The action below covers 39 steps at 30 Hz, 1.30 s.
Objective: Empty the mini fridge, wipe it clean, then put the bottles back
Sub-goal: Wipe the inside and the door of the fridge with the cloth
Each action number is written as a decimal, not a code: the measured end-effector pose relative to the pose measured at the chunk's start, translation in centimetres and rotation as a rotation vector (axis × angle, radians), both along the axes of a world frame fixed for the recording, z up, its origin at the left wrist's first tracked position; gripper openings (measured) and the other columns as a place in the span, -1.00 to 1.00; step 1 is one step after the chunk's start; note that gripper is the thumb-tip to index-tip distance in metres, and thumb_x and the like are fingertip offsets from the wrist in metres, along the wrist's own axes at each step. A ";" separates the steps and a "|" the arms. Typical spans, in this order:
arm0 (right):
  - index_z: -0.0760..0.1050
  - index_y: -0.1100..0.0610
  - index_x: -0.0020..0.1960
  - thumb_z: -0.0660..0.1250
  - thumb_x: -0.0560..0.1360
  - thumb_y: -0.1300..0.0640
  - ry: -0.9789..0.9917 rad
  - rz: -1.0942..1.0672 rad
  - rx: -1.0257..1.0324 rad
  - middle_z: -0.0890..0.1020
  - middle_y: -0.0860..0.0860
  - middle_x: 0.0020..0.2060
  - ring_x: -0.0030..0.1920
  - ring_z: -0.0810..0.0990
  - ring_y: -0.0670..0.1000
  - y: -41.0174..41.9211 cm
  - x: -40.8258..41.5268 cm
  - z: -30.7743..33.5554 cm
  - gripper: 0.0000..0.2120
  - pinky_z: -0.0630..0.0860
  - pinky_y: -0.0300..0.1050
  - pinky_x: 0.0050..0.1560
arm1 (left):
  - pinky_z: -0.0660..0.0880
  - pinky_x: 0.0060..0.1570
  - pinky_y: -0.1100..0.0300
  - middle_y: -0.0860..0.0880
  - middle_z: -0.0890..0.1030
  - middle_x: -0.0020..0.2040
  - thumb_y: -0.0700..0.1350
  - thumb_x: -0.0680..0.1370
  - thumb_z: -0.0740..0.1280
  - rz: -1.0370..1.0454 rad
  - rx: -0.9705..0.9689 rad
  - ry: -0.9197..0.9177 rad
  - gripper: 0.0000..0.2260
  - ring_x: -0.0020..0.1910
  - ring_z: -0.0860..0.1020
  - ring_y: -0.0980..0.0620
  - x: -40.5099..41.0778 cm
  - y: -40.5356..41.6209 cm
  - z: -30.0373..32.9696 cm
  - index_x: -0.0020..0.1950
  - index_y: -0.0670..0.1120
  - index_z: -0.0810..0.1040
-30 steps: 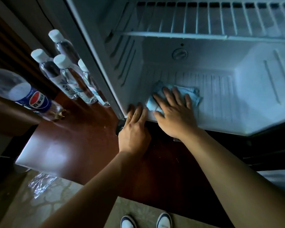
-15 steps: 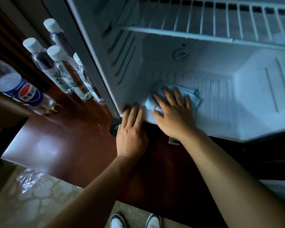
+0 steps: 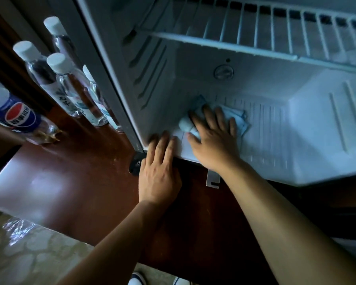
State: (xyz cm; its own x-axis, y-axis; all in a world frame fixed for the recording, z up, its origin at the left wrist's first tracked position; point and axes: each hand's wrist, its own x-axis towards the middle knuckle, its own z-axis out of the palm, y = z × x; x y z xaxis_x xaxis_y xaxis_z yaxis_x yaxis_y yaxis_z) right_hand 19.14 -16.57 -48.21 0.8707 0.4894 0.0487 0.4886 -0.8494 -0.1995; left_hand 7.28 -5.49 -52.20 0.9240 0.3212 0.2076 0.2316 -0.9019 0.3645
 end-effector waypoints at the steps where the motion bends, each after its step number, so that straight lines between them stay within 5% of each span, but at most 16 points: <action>1: 0.08 -0.18 0.55 0.08 0.58 -0.19 -0.022 0.006 0.002 0.05 -0.04 0.57 0.57 -0.08 0.10 -0.2 -0.6 -0.2 -0.45 -0.14 0.23 0.47 | 0.43 0.28 -0.11 -0.11 0.34 0.52 -0.11 0.46 0.12 0.000 0.002 0.006 -0.41 0.50 0.18 -0.16 0.1 0.0 0.0 0.52 -0.11 0.29; 15: 0.08 -0.23 0.53 0.09 0.53 -0.31 -0.002 0.032 -0.067 0.05 -0.07 0.57 0.56 -0.06 0.06 -0.3 2.7 0.0 -0.40 -0.07 0.20 0.47 | 0.44 0.27 -0.11 -0.13 0.32 0.50 -0.14 0.42 0.21 -0.009 0.014 -0.018 -0.36 0.48 0.18 -0.15 0.2 -0.1 -0.1 0.52 -0.11 0.24; 31: 0.21 -0.14 0.51 0.14 0.54 -0.16 -0.085 -0.059 0.015 0.16 0.00 0.55 0.56 0.02 0.13 0.0 -0.6 -0.7 -0.46 -0.05 0.26 0.46 | 0.39 0.32 -0.11 -0.11 0.33 0.51 -0.11 0.43 0.10 -0.019 -0.007 0.025 -0.37 0.50 0.17 -0.16 0.2 -0.1 -0.1 0.53 -0.11 0.25; 39: 0.24 -0.11 0.48 -0.07 0.48 -0.34 -0.072 -0.084 -0.002 0.22 -0.05 0.52 0.55 0.05 0.06 0.6 0.8 -0.1 -0.36 0.00 0.22 0.45 | 0.40 0.30 -0.10 -0.10 0.30 0.52 -0.08 0.45 0.11 -0.023 -0.007 0.042 -0.37 0.51 0.18 -0.17 0.2 0.0 -0.2 0.54 -0.10 0.23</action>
